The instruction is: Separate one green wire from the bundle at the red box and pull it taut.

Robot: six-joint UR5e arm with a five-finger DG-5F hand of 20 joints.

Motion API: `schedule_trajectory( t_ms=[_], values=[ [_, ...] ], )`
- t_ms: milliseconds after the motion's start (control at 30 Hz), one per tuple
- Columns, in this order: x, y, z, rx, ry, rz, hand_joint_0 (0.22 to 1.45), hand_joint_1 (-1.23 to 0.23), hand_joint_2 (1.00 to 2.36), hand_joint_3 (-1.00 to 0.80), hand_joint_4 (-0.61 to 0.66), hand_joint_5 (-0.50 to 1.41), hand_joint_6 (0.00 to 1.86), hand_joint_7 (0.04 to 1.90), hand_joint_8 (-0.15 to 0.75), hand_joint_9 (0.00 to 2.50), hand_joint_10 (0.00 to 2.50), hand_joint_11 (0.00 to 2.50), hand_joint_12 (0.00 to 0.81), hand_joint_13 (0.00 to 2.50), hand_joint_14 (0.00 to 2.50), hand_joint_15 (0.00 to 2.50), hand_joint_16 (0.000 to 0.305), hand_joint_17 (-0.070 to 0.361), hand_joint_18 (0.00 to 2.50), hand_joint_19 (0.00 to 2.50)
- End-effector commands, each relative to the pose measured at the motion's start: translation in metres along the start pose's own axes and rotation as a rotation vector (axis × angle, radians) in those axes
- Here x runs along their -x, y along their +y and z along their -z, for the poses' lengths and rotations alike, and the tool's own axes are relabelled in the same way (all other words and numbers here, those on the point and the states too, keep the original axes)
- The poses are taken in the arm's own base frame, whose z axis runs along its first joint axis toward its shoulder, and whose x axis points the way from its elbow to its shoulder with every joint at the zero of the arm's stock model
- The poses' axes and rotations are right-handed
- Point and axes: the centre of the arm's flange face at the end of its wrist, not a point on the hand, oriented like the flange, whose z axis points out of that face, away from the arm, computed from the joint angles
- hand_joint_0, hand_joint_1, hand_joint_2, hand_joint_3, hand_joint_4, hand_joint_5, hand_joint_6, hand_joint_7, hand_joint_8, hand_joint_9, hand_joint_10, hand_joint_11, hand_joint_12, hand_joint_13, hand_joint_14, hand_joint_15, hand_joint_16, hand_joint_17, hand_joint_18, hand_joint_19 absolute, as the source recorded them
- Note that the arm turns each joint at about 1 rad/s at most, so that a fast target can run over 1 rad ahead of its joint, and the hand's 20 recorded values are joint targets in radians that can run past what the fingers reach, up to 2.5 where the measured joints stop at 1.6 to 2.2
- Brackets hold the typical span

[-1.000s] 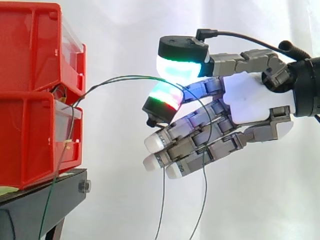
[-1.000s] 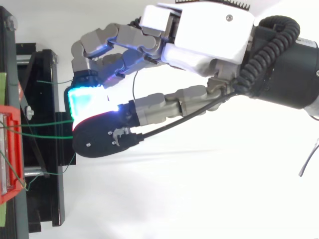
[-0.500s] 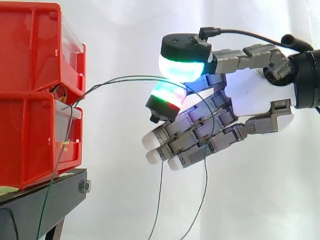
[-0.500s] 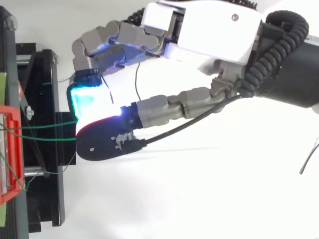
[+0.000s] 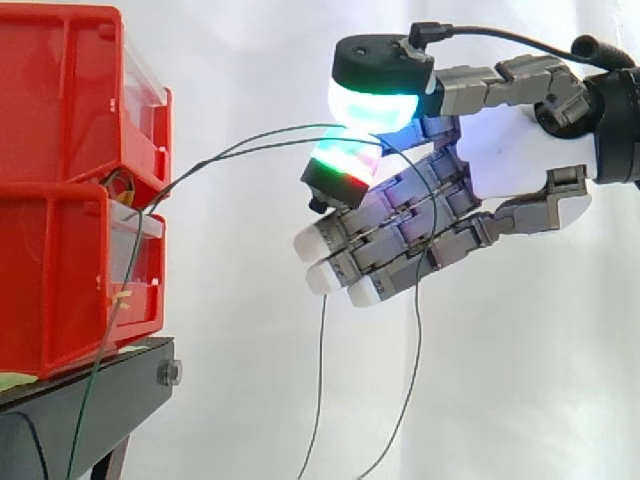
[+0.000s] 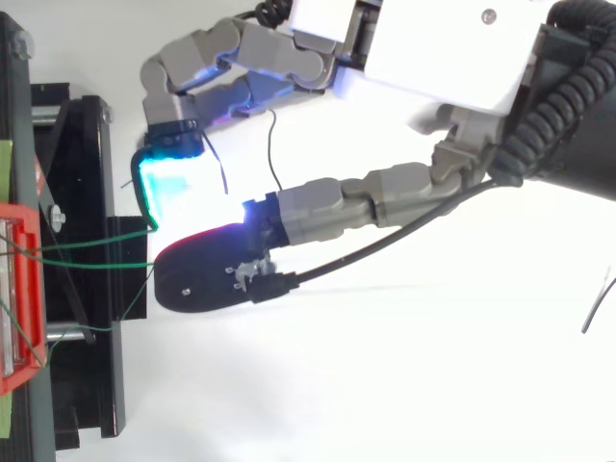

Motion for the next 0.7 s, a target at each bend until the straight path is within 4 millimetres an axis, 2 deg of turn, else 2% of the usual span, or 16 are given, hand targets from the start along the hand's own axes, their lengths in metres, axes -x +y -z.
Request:
schedule_trajectory(
  t_ms=[0,200,400,467,533,667],
  values=[
    [0.002,-0.002,0.001,-0.015,-0.014,0.007,0.61,-0.81,1.02,0.01,-0.04,-0.13,0.83,1.43,0.347,0.83,0.01,0.43,0.411,0.75,0.01,0.28,0.056,0.126,0.65,0.15],
    [0.008,-0.007,0.005,-0.065,-0.043,-0.032,0.61,-0.79,1.03,-0.01,0.0,-0.14,0.84,1.41,0.398,1.24,0.02,0.69,0.424,1.11,0.02,0.45,0.057,0.128,0.71,0.18],
    [0.008,-0.01,0.01,-0.098,-0.048,-0.145,0.61,-0.79,1.03,-0.01,-0.01,-0.14,0.84,1.42,0.386,1.28,0.02,0.86,0.426,1.06,0.02,0.5,0.056,0.126,0.71,0.22],
    [0.008,-0.012,0.011,-0.113,-0.046,-0.159,0.61,-0.79,1.03,0.0,-0.01,-0.14,0.84,1.43,0.38,1.21,0.02,0.81,0.427,0.94,0.02,0.43,0.056,0.126,0.71,0.2],
    [0.008,-0.013,0.013,-0.125,-0.042,-0.16,0.61,-0.8,1.03,0.01,-0.02,-0.14,0.84,1.42,0.363,0.99,0.01,0.56,0.412,0.7,0.01,0.22,0.054,0.122,0.63,0.14],
    [0.008,-0.012,0.013,-0.127,-0.037,-0.159,0.61,-0.81,1.02,0.02,-0.05,-0.13,0.84,1.4,0.333,0.72,0.01,0.22,0.392,0.52,0.0,0.07,0.056,0.125,0.54,0.02]
  ],
)
